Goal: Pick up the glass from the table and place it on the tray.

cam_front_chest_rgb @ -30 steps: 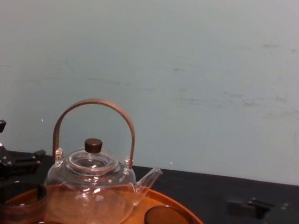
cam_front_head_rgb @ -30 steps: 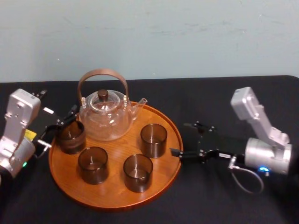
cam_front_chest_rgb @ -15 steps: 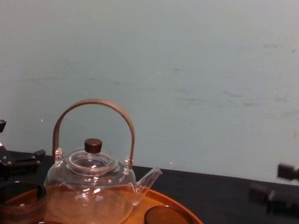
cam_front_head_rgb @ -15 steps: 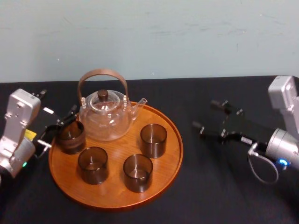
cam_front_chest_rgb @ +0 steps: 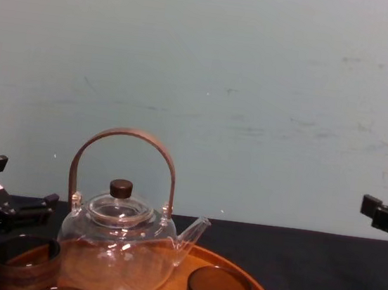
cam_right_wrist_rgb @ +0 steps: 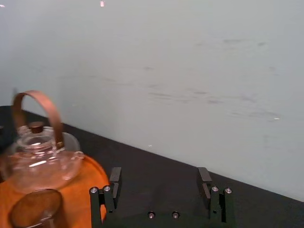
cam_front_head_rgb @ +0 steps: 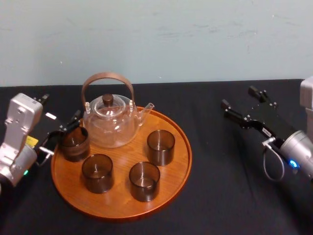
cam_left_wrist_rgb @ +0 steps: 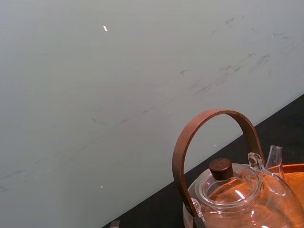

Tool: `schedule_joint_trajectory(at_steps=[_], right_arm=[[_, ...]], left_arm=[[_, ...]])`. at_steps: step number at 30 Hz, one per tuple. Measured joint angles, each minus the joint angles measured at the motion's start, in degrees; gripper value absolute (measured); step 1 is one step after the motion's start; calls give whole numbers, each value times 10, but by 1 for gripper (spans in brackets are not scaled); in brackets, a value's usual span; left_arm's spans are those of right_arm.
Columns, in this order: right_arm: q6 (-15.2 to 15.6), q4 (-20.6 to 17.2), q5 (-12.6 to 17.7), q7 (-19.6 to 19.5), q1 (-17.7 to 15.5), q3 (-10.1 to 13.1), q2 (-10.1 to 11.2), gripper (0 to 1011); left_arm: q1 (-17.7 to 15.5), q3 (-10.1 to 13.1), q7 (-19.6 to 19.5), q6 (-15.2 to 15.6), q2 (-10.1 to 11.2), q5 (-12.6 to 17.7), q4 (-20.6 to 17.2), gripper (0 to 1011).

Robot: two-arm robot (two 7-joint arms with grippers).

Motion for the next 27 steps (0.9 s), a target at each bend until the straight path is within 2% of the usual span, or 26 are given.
schedule_joint_trajectory(at_steps=[7,17,27], right_arm=[[-23,24,-23,-20,-9,10,-20,1002],[-24,54,-44,-16,-11,12,-32,1002],[-19,67,-58,-11,-10,19,-42,1002]], left_arm=[[0,0,0,0,0,0,0,1001],[0,0,0,0,0,0,0,1001],[0,0,0,0,0,0,0,1001]])
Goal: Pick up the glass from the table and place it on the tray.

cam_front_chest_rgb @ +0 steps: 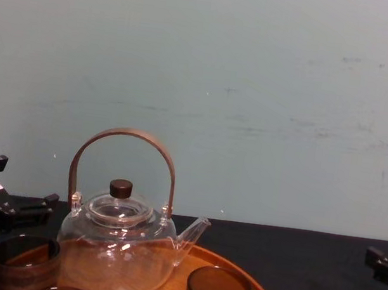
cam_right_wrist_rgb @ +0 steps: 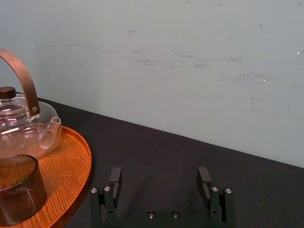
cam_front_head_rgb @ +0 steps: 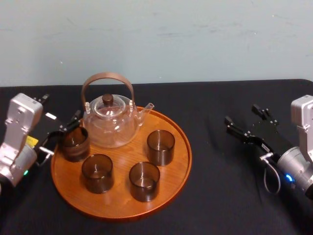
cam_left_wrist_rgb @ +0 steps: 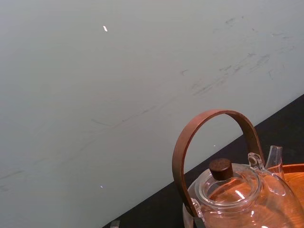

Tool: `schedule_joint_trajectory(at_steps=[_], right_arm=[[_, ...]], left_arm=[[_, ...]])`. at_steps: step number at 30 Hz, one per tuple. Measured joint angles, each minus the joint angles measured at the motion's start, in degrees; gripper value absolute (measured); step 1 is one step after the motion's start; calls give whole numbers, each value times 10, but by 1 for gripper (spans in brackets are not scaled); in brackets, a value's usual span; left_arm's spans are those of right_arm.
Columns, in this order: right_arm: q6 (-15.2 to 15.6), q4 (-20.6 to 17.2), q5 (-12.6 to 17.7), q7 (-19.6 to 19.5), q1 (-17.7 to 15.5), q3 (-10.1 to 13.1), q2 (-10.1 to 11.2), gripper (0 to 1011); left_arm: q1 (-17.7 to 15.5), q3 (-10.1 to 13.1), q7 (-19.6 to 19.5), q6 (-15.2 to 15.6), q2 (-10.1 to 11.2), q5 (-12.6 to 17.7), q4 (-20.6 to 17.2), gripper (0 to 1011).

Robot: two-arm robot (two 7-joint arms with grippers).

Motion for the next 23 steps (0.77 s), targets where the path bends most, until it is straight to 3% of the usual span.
schedule_joint_trajectory(at_steps=[23], right_arm=[[0,-1,1,-1,0,-1,1,1002]], left_arm=[[0,0,0,0,0,0,0,1001]])
